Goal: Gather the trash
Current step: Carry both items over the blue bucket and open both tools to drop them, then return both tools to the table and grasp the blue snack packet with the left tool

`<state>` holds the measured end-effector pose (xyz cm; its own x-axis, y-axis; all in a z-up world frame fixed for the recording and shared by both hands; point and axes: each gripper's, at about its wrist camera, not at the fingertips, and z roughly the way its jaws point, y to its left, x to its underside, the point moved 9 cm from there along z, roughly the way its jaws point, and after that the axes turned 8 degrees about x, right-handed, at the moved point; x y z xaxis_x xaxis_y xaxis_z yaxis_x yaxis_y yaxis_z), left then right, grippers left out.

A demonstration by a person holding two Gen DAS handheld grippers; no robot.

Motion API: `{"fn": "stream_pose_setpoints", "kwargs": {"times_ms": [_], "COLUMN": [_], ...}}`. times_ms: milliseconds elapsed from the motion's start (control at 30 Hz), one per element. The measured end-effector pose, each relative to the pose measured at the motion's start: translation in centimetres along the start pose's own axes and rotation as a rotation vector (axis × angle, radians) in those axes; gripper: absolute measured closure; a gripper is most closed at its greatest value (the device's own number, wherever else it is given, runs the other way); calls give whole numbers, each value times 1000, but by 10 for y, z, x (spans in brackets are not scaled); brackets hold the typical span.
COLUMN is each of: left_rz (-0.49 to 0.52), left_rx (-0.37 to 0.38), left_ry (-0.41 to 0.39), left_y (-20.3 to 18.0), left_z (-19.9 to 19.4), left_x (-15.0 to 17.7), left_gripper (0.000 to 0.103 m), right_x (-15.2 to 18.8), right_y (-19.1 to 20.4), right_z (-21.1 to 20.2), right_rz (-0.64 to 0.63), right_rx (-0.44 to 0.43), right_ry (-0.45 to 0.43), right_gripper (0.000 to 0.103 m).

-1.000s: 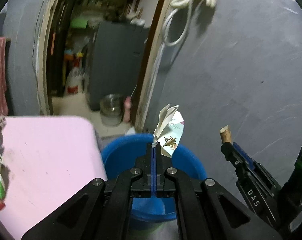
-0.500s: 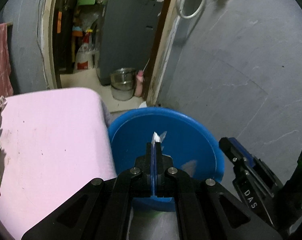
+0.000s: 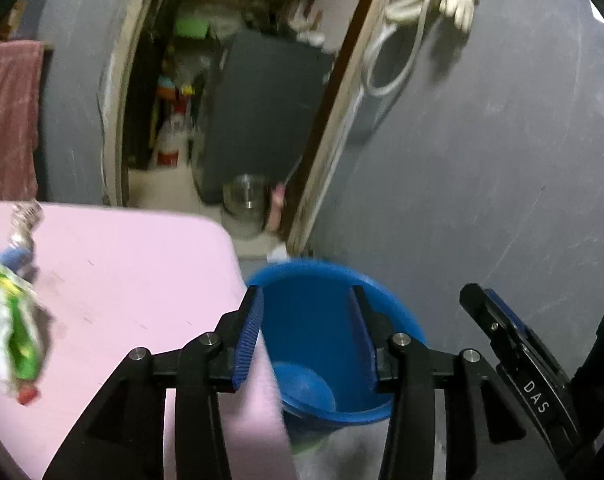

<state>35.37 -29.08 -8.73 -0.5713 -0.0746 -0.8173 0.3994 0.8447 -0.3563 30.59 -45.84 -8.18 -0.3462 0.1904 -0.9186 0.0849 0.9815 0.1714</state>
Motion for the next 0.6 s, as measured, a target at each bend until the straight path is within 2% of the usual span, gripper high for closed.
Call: {"fn": "stream_pose_setpoints", "kwargs": {"times_ms": [33, 133, 233, 300, 400, 433, 467, 600], "left_rz": [7, 16, 24, 31, 37, 35, 31, 1], "left_rx": [-5, -26, -63, -92, -134, -147, -159, -202], "left_ry": [-17, -86, -161, -203, -269, -279, -289, -331], "left_y": [1, 12, 27, 37, 56, 63, 69, 102], "left_z": [-9, -42, -79, -105, -144, -156, -167, -214], "left_x": [-4, -18, -33, -41, -50, -51, -51, -52], "left_gripper": [63, 47, 37, 20, 13, 9, 3, 3], "right_x": [-4, -17, -30, -38, -47, -49, -50, -54], "right_y": [5, 24, 49, 66, 92, 99, 106, 143], "right_z": [-5, -20, -37, -50, -67, -71, -76, -94], "right_rz": [1, 5, -9, -11, -7, -3, 1, 18], "right_rx": [-5, -28, -53, -75, -107, -118, -129, -192], "right_ry": [-12, -50, -96, -134, -178, -188, -198, -229], "right_gripper": [55, 47, 29, 23, 10, 3, 0, 0]}}
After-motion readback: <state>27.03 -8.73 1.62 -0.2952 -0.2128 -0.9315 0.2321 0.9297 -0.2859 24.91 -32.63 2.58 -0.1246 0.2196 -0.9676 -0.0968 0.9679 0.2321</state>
